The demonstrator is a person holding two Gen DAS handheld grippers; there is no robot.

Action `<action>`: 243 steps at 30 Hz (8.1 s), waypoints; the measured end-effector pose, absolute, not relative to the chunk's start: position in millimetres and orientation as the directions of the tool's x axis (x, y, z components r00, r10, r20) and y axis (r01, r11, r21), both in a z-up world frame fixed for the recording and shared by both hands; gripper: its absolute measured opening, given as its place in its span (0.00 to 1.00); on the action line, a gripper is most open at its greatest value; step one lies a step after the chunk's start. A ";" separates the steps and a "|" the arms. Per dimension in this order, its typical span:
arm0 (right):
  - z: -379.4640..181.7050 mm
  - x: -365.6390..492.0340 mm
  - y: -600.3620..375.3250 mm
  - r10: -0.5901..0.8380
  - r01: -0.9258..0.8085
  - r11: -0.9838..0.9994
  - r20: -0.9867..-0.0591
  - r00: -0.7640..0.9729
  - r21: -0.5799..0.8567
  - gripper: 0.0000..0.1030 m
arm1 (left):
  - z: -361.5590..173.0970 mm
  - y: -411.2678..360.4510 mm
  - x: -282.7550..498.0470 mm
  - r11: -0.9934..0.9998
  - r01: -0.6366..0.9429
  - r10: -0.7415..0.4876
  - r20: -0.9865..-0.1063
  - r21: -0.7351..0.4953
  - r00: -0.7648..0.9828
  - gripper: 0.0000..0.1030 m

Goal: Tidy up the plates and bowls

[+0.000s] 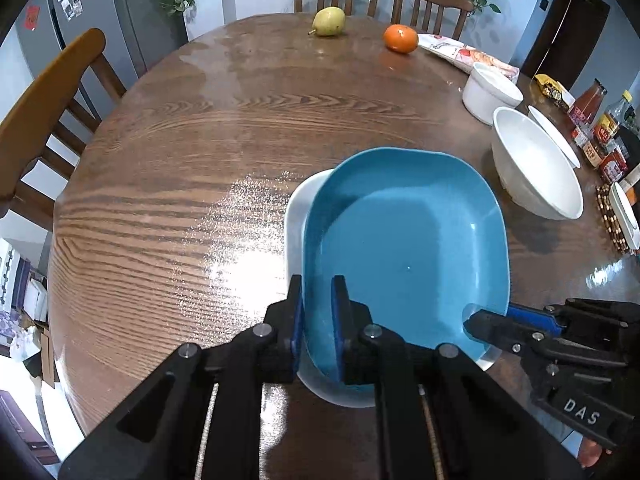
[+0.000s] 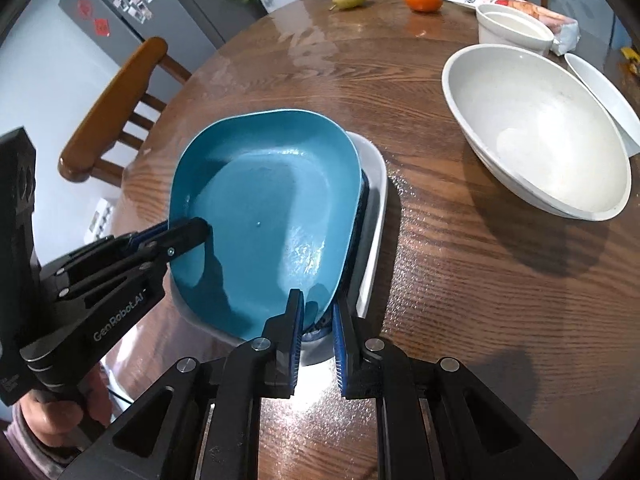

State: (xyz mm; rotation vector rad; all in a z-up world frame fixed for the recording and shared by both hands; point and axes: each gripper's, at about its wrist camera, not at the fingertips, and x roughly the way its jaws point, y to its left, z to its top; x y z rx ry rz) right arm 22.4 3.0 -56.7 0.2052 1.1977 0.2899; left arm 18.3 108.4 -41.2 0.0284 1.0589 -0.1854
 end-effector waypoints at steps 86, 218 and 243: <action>-19.6 30.2 -206.6 0.253 0.193 0.883 -0.781 0.571 0.427 0.50 | -8.4 -57.3 67.8 0.969 0.243 -0.170 -0.843 -0.048 0.510 0.88; -52.0 109.5 -273.2 0.308 0.201 0.875 -0.826 0.472 0.441 0.28 | -48.4 -171.5 145.3 0.913 0.402 -0.228 -0.908 -0.073 0.352 0.16; 17.7 37.5 -236.2 0.291 0.102 0.891 -0.730 0.619 0.442 0.14 | 29.0 -136.7 67.9 0.913 0.407 -0.247 -0.784 0.008 0.570 0.11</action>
